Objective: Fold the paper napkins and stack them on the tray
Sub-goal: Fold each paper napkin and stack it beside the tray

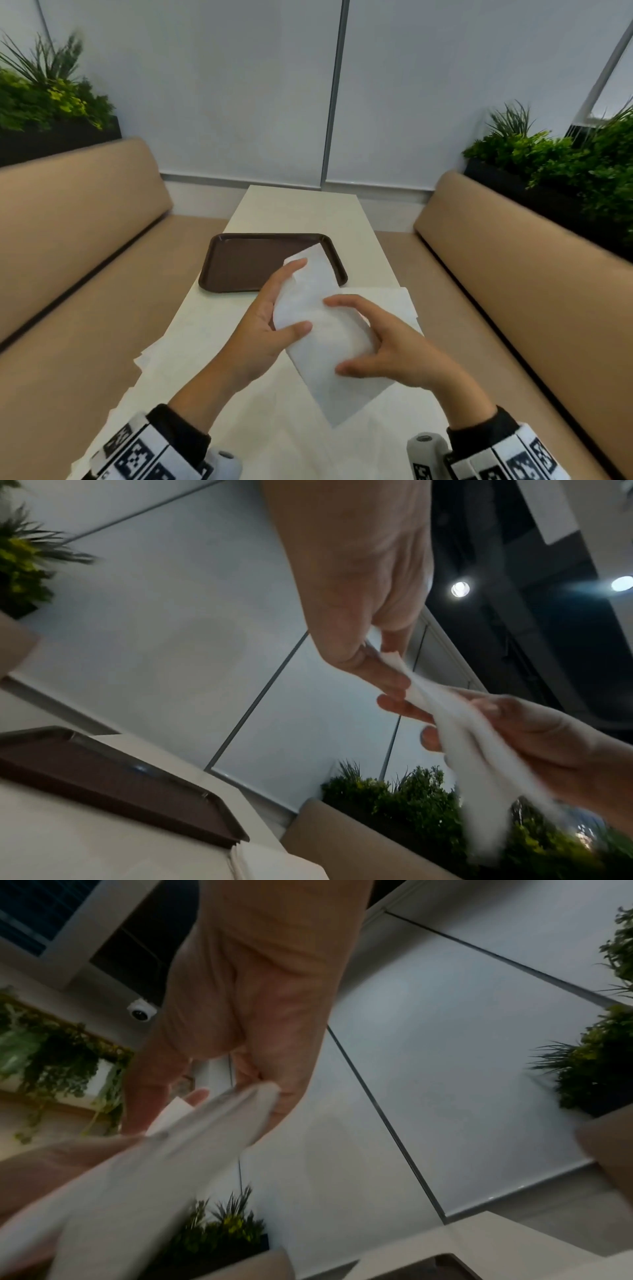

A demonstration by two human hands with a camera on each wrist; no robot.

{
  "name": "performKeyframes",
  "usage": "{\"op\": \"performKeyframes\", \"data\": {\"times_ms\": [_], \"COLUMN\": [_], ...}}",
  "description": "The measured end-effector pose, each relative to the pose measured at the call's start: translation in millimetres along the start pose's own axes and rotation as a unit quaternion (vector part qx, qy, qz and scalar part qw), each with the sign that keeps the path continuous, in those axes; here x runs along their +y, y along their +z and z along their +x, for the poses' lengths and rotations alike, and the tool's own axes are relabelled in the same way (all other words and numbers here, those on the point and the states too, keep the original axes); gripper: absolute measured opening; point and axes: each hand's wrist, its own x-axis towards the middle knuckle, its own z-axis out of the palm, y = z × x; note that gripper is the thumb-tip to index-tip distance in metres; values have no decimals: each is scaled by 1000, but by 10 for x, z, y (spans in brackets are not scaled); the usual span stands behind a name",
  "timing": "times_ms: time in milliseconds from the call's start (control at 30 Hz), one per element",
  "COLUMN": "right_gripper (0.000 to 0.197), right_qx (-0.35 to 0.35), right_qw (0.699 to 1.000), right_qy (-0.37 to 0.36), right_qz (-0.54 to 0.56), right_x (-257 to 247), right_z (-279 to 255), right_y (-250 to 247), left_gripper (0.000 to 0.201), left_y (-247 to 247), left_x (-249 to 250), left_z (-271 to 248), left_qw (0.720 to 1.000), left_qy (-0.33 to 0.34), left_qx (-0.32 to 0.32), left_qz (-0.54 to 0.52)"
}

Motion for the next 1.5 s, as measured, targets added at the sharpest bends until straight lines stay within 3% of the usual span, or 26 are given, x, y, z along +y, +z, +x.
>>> {"op": "performKeyframes", "data": {"times_ms": [133,200,267,367,500,600,800,1000,1167,1333,1400,1467,1500], "right_gripper": [47,36,25,12,12,14,25,37,47,44,38,36,35], "right_qx": [-42,-58,-56,-14,107,203,295,257,196,157,172,199,199], "right_qw": [999,996,995,994,978,957,927,902,886,873,850,845,865], "right_qy": [18,29,59,107,161,191,227,304,320,358,385,361,327], "right_qz": [-26,-57,-65,-24,73,78,-30,-167,-273,-292,-317,-339,-326], "right_x": [114,217,347,624,1000,1276,1850,2436,2680,2830,2762,2599,2493], "right_z": [-50,-52,-40,-3,140,364,938,1310,1385,1355,1341,1314,1294], "right_y": [-19,-81,-173,-371,-691,-987,-1475,-1474,-1390,-1258,-1222,-1168,-1116], "left_gripper": [49,33,30,35,34,28,38,50,56,54,54,51,45], "left_y": [-36,-77,-131,-195,-120,51,411,650,762,820,798,718,656], "left_x": [-195,-287,-381,-513,-712,-924,-1487,-2144,-2431,-2526,-2479,-2366,-2284], "left_z": [123,195,246,302,551,980,1917,2173,2188,2161,2132,2102,2081], "left_qw": [996,986,980,983,977,971,964,935,908,865,840,849,866], "left_qy": [-16,-55,-94,-136,-189,-203,-243,-277,-287,-284,-287,-282,-279], "left_qx": [84,142,173,120,13,18,28,29,5,-42,-60,-46,-27], "left_qz": [-38,-64,-40,4,100,126,103,218,306,410,456,444,413]}}
